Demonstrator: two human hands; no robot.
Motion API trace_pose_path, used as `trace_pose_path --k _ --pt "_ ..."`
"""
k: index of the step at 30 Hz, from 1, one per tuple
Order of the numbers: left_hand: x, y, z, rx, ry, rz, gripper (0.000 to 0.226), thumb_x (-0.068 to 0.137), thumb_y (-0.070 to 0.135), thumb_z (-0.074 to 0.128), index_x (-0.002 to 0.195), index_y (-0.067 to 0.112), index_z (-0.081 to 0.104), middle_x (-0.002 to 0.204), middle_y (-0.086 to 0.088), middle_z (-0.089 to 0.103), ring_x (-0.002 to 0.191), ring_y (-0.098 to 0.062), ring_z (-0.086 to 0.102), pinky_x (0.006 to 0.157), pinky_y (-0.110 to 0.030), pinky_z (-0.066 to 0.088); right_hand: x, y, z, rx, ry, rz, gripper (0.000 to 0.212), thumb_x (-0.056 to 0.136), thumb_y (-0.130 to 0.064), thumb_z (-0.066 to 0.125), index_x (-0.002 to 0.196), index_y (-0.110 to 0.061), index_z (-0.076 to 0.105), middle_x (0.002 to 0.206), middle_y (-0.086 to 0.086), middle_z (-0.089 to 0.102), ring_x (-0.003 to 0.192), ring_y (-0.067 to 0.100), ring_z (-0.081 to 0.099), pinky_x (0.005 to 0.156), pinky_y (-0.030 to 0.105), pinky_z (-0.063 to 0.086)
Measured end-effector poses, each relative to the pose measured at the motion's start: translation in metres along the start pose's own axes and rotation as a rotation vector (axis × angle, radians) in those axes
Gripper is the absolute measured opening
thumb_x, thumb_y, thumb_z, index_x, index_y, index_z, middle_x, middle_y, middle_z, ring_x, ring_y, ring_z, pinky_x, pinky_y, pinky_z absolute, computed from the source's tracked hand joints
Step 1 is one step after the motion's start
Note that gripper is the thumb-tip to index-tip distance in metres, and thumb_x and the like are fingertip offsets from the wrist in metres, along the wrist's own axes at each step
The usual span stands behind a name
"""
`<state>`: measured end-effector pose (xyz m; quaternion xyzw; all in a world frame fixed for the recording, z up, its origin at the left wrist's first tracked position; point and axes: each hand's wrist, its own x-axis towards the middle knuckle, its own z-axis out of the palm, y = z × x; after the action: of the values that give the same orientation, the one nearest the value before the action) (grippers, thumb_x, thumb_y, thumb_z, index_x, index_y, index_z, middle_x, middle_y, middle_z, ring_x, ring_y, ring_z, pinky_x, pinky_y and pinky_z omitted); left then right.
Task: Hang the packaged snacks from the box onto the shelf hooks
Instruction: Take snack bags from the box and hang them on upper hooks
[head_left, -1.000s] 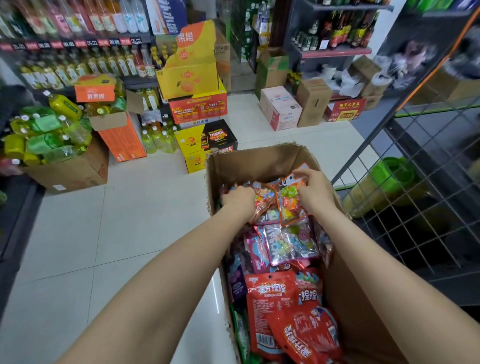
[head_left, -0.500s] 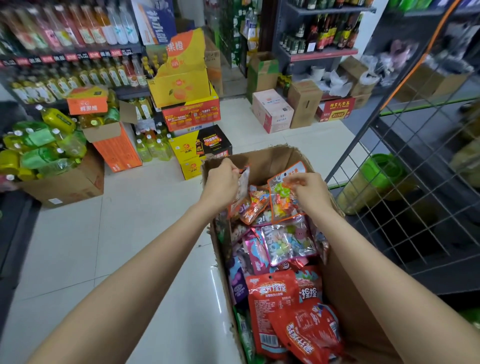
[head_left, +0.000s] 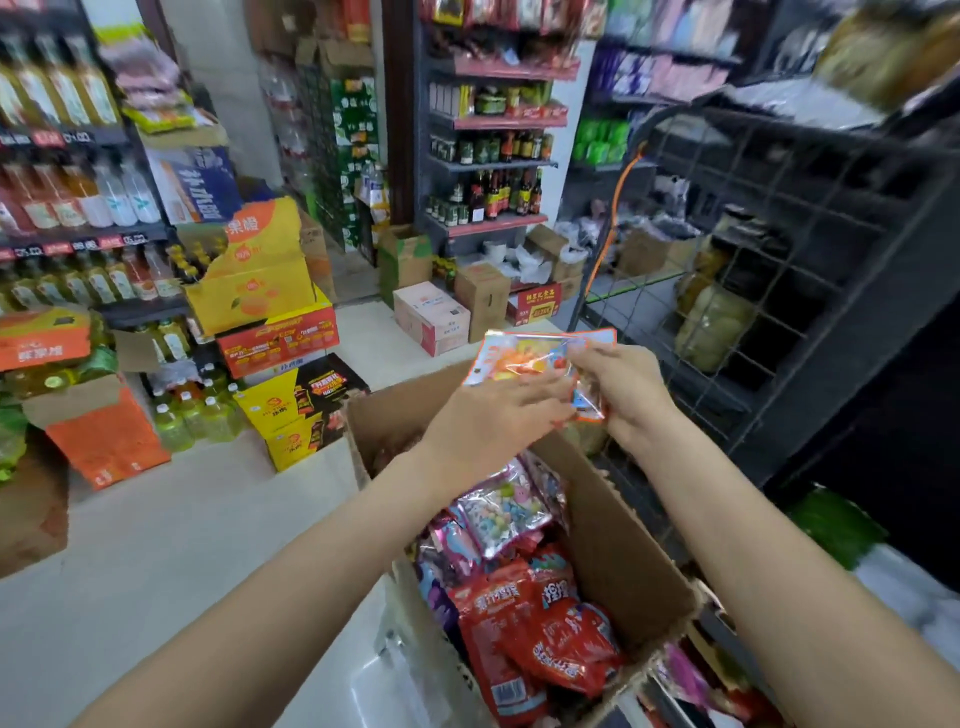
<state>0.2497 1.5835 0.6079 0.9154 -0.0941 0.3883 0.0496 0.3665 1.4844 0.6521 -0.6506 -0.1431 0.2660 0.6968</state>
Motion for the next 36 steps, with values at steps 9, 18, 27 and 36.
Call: trace_pose_path --k 9,18,27,36 --pt "0.097 0.073 -0.026 -0.372 0.105 -0.602 0.071 0.075 0.053 0.067 0.133 0.019 0.044 0.142 -0.004 0.035 0.133 -0.021 0.028 0.107 -0.031 0.021 -0.071 -0.070 -0.077 0.193 0.328 -0.353 0.019 0.091 -0.002 0.058 0.075 -0.008 0.064 0.067 0.008 0.063 0.064 0.019 0.059 0.071 0.037 0.051" --pt "0.205 0.184 -0.036 -1.198 0.132 -0.548 0.095 0.084 0.006 0.068 0.150 0.025 0.003 0.151 0.010 0.025 0.132 -0.008 0.036 0.112 -0.037 0.032 -0.166 -0.151 -0.173 0.013 0.553 -0.639 0.017 0.089 -0.008 0.063 0.073 -0.012 0.063 0.083 0.010 0.066 0.077 0.023 0.065 0.077 0.042 0.054" --pt "0.272 0.300 -0.041 -1.284 0.096 -0.331 0.093 0.083 0.004 0.067 0.149 0.033 0.008 0.149 0.013 0.032 0.129 -0.007 0.042 0.103 -0.029 0.042 -0.260 -0.191 -0.279 -0.250 0.690 -0.812 0.025 0.085 -0.010 0.069 0.109 -0.009 0.066 0.100 0.004 0.069 0.090 0.013 0.067 0.080 0.028 0.054" --pt "0.307 0.394 -0.039 -1.192 0.088 -0.192 0.093 0.082 0.011 0.071 0.148 0.036 0.011 0.140 0.008 0.046 0.123 -0.008 0.048 0.100 -0.048 0.046 -0.327 -0.203 -0.359 -0.331 0.874 -0.903 0.027 0.088 -0.020 0.066 0.115 -0.019 0.066 0.103 -0.007 0.069 0.095 0.009 0.067 0.086 0.031 0.055"
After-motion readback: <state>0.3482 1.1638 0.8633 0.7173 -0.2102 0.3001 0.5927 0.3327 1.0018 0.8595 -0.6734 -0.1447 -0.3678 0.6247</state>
